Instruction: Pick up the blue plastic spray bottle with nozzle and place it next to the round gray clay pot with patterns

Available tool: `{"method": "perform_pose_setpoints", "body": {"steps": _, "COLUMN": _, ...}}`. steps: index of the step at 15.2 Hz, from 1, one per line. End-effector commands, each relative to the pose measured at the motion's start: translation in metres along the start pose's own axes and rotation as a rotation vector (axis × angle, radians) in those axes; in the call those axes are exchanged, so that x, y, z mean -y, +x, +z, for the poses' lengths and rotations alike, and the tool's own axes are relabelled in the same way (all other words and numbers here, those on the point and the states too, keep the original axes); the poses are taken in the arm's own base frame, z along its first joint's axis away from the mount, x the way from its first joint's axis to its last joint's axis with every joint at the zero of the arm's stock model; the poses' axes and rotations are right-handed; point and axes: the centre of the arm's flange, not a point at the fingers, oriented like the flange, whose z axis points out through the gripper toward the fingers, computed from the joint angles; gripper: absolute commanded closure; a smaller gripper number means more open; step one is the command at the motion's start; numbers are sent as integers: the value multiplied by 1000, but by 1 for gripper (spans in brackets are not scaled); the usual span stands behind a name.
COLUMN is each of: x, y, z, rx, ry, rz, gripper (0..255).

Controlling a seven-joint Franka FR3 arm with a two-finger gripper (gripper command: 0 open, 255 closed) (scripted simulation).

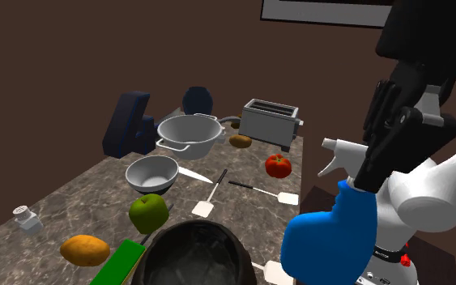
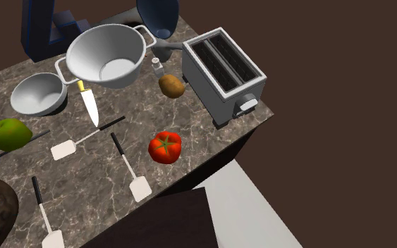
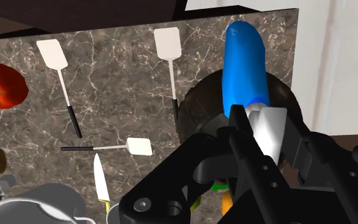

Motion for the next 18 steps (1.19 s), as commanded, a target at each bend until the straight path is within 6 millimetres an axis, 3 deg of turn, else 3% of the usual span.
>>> {"method": "perform_pose_setpoints", "body": {"steps": 1, "x": -1, "y": 0, "z": 12, "rx": 0, "ry": 0, "rz": 0, "gripper": 255}}
{"method": "perform_pose_setpoints", "body": {"steps": 18, "x": -2, "y": 1, "z": 101, "rx": 0, "ry": 0, "rz": 0, "gripper": 255}}
